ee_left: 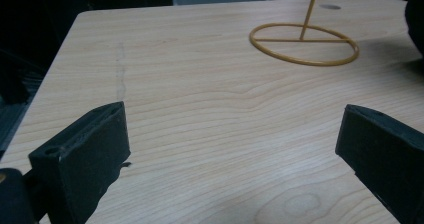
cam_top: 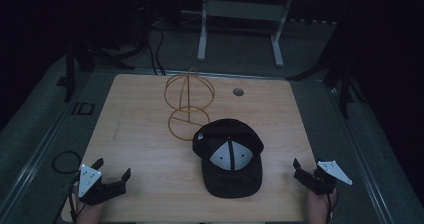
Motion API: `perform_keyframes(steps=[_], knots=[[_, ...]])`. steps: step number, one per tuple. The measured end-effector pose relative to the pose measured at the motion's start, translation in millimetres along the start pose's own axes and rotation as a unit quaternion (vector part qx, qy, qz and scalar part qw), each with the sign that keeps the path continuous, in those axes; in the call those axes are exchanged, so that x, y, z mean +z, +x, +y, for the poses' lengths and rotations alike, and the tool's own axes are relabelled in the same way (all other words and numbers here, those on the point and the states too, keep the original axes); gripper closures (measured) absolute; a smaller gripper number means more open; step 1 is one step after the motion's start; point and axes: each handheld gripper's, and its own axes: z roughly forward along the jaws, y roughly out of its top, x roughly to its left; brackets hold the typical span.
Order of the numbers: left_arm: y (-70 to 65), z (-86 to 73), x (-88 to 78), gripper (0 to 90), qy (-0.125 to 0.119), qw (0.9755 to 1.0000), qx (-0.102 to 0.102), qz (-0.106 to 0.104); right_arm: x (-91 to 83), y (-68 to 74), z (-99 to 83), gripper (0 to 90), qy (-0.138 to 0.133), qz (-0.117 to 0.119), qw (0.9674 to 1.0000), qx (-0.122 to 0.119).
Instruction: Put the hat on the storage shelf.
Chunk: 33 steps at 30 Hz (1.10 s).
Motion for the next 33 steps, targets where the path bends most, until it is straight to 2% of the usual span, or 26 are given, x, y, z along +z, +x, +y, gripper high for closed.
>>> perform_keyframes(steps=[4,5,8,10,11,13,16,22,23,25,27,29,30,31,32,33], knots=[[-0.6,-0.1,-0.2,1.3,0.001,1.0000,0.000,-0.002,-0.3,-1.6,-0.1,14.3,-0.001,0.011,0.9999,0.006],[-1.0,-0.4,0.1,1.3,0.001,1.0000,0.002,0.000,0.6,-2.8,0.3,14.2,0.006,0.031,0.9995,0.007],[-1.4,-0.4,0.7,1.4,0.004,1.0000,0.002,-0.001,1.3,-4.0,0.7,13.8,0.011,0.051,0.9986,0.011],[-1.6,-0.4,0.9,1.4,0.005,1.0000,0.003,-0.002,1.3,-4.4,0.9,13.8,0.013,0.056,0.9983,0.014],[-2.0,-0.3,0.6,1.4,0.007,1.0000,0.005,-0.002,0.6,-5.6,3.3,13.7,0.020,0.057,0.9980,0.021],[-2.1,0.3,-0.1,1.4,0.003,1.0000,0.004,-0.003,-2.3,-6.4,7.6,13.7,0.012,0.062,0.9976,0.028],[-1.7,0.8,-0.9,1.4,0.004,1.0000,0.003,-0.006,-4.8,-5.6,12.6,13.7,0.013,0.063,0.9976,0.028],[-1.2,0.7,-1.6,1.4,0.003,0.9999,-0.004,-0.010,-17.4,4.9,35.6,12.8,-0.002,0.090,0.9956,0.023],[-1.9,0.8,-1.6,1.4,0.002,1.0000,-0.001,-0.009,-23.0,11.9,47.1,12.3,-0.010,0.108,0.9940,0.015],[-2.4,0.6,-1.5,1.4,-0.001,0.9999,-0.003,-0.012,-26.8,18.0,56.7,12.2,-0.014,0.124,0.9921,0.010],[-2.6,0.9,-2.0,1.4,-0.007,0.9997,-0.016,-0.020,-30.8,26.8,68.2,12.2,-0.021,0.148,0.9888,0.003],[-2.5,1.3,-2.5,1.4,-0.009,0.9995,-0.020,-0.021,-31.5,34.9,76.7,12.2,-0.021,0.155,0.9877,-0.005],[-2.0,1.8,-2.8,1.4,-0.013,0.9991,-0.028,-0.028,-30.2,39.3,81.4,11.7,-0.016,0.170,0.9853,-0.012],[-1.5,2.1,-3.5,1.4,-0.017,0.9986,-0.035,-0.034,-30.2,39.3,81.4,11.7,-0.016,0.170,0.9853,-0.012],[-0.5,2.7,-4.4,2.8,-0.016,0.9980,-0.045,-0.041,-28.2,47.5,88.2,10.5,-0.020,0.194,0.9805,-0.023],[-0.5,2.7,-4.4,2.8,-0.016,0.9980,-0.045,-0.041,-28.2,47.5,88.2,10.5,-0.020,0.194,0.9805,-0.023]])
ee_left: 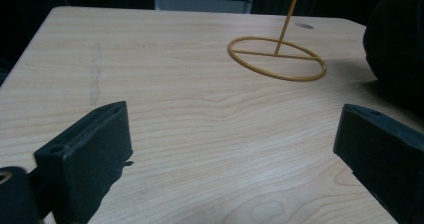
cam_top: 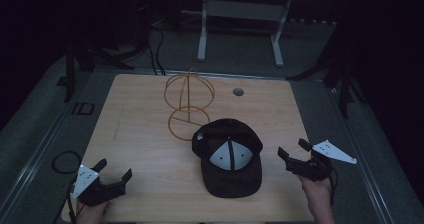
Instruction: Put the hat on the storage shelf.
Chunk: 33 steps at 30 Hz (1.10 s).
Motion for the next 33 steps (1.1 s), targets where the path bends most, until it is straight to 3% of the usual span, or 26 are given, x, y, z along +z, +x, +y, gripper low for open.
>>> perform_keyframes(steps=[2,4,6,9,11,13,14,18,19,21,25,28,30,31,33], knots=[[0.8,1.3,-1.8,2.9,-0.007,0.9998,-0.013,-0.011,9.6,11.6,10.0,10.6,0.002,0.029,0.9995,-0.015],[0.8,1.0,-2.0,2.9,-0.008,0.9998,-0.014,-0.015,15.6,19.2,14.3,11.0,0.005,0.034,0.9991,-0.026],[0.0,0.9,-1.3,2.9,0.004,0.9997,-0.012,-0.020,19.4,23.3,16.3,13.1,0.006,0.042,0.9986,-0.032],[-3.6,0.9,0.5,2.8,0.021,0.9995,0.000,-0.025,37.0,39.5,21.1,16.4,0.023,0.054,0.9965,-0.059],[-6.5,1.0,1.8,2.8,0.038,0.9990,0.010,-0.022,48.0,45.8,21.1,20.8,0.032,0.049,0.9954,-0.076],[-9.0,1.5,1.9,2.8,0.044,0.9987,0.018,-0.020,52.0,47.3,21.0,22.8,0.034,0.049,0.9953,-0.076],[-10.7,2.8,0.8,2.8,0.042,0.9988,0.019,-0.017,63.8,50.2,21.1,26.5,0.042,0.049,0.9949,-0.078],[-11.4,4.4,-0.3,2.8,0.048,0.9985,0.021,-0.013,77.4,53.8,21.5,31.2,0.052,0.047,0.9940,-0.084],[-11.4,4.3,0.1,2.7,0.056,0.9980,0.024,-0.016,86.2,56.1,21.4,36.9,0.062,0.044,0.9931,-0.089],[-11.4,3.9,0.4,2.6,0.058,0.9979,0.022,-0.019,93.6,58.1,20.4,39.7,0.071,0.040,0.9923,-0.094],[-13.5,3.5,2.3,2.5,0.070,0.9969,0.025,-0.026,101.0,62.6,18.6,49.9,0.081,0.024,0.9910,-0.104],[-14.5,3.3,2.8,2.5,0.071,0.9968,0.026,-0.026,103.5,64.8,17.6,51.8,0.086,0.017,0.9903,-0.107],[-14.6,3.0,3.4,2.5,0.076,0.9964,0.028,-0.027,105.9,67.5,16.4,63.7,0.097,0.008,0.9887,-0.114],[-15.0,2.7,4.1,2.5,0.079,0.9961,0.027,-0.031,106.6,68.5,16.0,65.4,0.100,0.003,0.9881,-0.117],[-15.1,2.6,4.5,2.5,0.080,0.9959,0.028,-0.031,108.6,70.3,15.4,80.7,0.107,-0.010,0.9867,-0.122]])
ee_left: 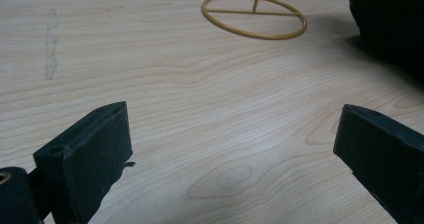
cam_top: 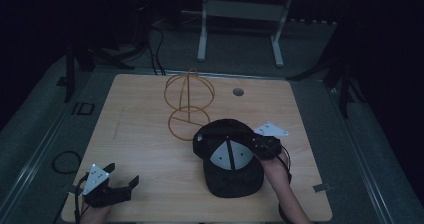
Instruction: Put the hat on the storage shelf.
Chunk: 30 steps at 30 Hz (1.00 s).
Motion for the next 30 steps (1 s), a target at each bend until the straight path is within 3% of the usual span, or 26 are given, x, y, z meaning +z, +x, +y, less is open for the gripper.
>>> perform_keyframes(steps=[3,17,24,30], knots=[[-0.4,0.2,0.0,2.6,0.000,1.0000,0.001,-0.003,0.5,-0.9,0.9,87.7,-0.001,0.000,1.0000,0.007],[-2.6,0.0,1.6,2.6,0.009,0.9999,0.005,-0.006,-13.7,12.9,19.0,88.6,-0.040,0.043,0.9982,0.013],[-4.3,-0.4,3.1,2.6,0.014,0.9998,0.010,-0.012,-31.9,20.4,37.3,88.6,-0.072,0.068,0.9950,0.014],[-9.2,0.3,3.7,2.6,0.013,0.9996,0.017,-0.019,-44.6,26.4,51.3,88.6,-0.096,0.071,0.9928,0.002]])
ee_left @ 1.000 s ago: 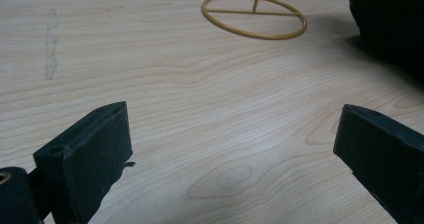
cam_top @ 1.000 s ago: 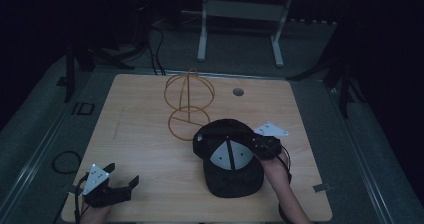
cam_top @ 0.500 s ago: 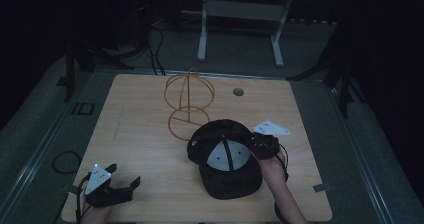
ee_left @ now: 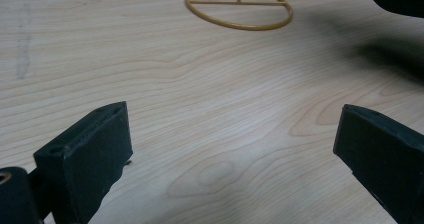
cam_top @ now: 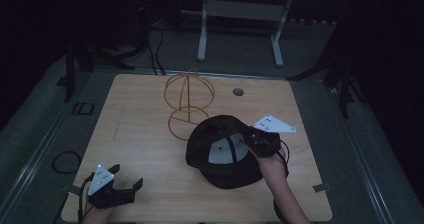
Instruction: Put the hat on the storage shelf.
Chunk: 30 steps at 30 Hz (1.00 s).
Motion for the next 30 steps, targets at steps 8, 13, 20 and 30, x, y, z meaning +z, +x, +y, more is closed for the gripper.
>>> perform_keyframes(steps=[8,13,20,30], knots=[[-20.3,4.6,-1.0,2.7,-0.018,0.9996,0.016,-0.017,-9.9,4.3,15.1,88.6,-0.027,-0.004,0.9996,-0.007],[-40.1,14.2,1.4,2.7,-0.041,0.9979,0.019,-0.046,-18.8,3.8,26.3,88.6,-0.048,-0.005,0.9988,-0.005],[-63.1,30.2,10.1,2.9,-0.054,0.9946,0.038,-0.080,-32.1,6.9,42.3,88.6,-0.072,-0.005,0.9974,-0.007],[-90.5,50.5,26.4,4.1,-0.052,0.9893,0.063,-0.121,-40.8,13.6,47.5,88.5,-0.086,0.004,0.9962,-0.014]])
